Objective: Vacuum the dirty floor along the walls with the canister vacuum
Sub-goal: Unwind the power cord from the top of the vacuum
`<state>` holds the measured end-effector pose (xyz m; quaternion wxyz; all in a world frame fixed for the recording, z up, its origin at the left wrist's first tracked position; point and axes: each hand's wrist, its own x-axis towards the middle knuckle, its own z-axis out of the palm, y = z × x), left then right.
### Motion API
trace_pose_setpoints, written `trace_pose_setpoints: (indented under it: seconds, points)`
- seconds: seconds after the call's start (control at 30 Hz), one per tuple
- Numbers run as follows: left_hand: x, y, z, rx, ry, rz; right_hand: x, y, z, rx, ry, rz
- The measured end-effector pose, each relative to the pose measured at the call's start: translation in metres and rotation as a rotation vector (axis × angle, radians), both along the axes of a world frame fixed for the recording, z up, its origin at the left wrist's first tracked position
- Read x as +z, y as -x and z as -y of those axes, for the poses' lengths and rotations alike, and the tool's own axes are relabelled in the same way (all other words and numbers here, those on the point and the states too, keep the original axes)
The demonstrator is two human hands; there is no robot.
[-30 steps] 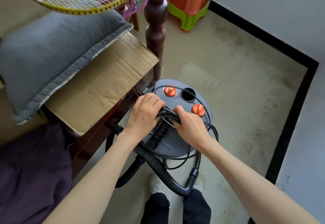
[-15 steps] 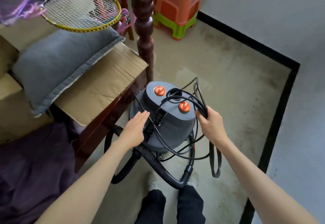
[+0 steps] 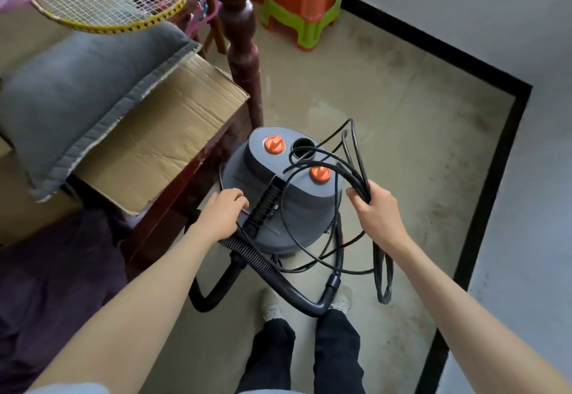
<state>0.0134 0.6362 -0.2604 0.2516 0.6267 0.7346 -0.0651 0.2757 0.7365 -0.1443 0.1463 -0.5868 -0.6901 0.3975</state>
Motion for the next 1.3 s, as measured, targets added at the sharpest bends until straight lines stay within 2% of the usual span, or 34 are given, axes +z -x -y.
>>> trace_pose_setpoints:
  seconds: [0.03,0.13,0.17,0.2,0.27,0.33,0.43,0.5,0.57,0.63,0.7,0.8,0.93,1.1,1.2,1.3]
  points:
    - [-0.001,0.0,0.004,0.211,-0.008,0.108,0.0,0.001,0.0,-0.005,-0.002,-0.003]
    - [-0.009,-0.007,0.001,1.099,0.062,0.514,-0.003,0.004,0.002,-0.018,-0.01,-0.01]
    - [-0.014,-0.012,-0.001,1.288,0.115,0.666,-0.007,0.006,0.004,-0.014,-0.01,-0.007]
    - [-0.019,-0.015,-0.003,1.423,0.165,0.797,-0.01,0.007,0.006,-0.011,-0.007,-0.004]
    - [-0.03,-0.015,-0.006,1.627,0.161,0.926,-0.014,0.01,0.01,-0.011,-0.004,-0.01]
    - [-0.04,-0.012,-0.004,1.74,0.14,0.962,-0.019,0.013,0.012,-0.024,0.011,-0.028]
    - [-0.049,-0.008,0.004,1.805,0.085,0.995,-0.024,0.015,0.009,-0.067,0.101,-0.093]
    - [-0.04,-0.01,0.007,1.786,0.054,1.008,-0.024,0.018,0.006,-0.103,0.205,-0.147]
    - [-0.015,-0.02,0.011,1.648,0.029,1.11,-0.022,0.022,0.004,-0.159,0.325,-0.193]
    - [0.018,-0.033,0.019,1.391,-0.037,1.166,-0.019,0.026,0.003,-0.217,0.442,-0.259]
    - [0.048,-0.042,0.028,1.099,-0.096,1.148,-0.017,0.029,0.002,-0.251,0.524,-0.293]
    - [0.087,-0.045,0.028,0.71,-0.142,1.041,-0.012,0.032,0.001,-0.249,0.61,-0.323]
    - [0.116,-0.055,0.019,0.315,-0.11,0.757,0.003,0.039,-0.002,-0.212,0.684,-0.385]
    - [0.126,-0.064,0.029,0.303,-0.136,0.686,0.008,0.043,0.0,-0.159,0.828,-0.411]
    - [0.119,-0.077,0.042,0.191,-0.061,0.604,0.006,0.05,0.005,-0.052,0.896,-0.396]
    - [0.11,-0.088,0.056,0.122,-0.061,0.567,-0.005,0.059,0.012,0.042,0.777,-0.184]
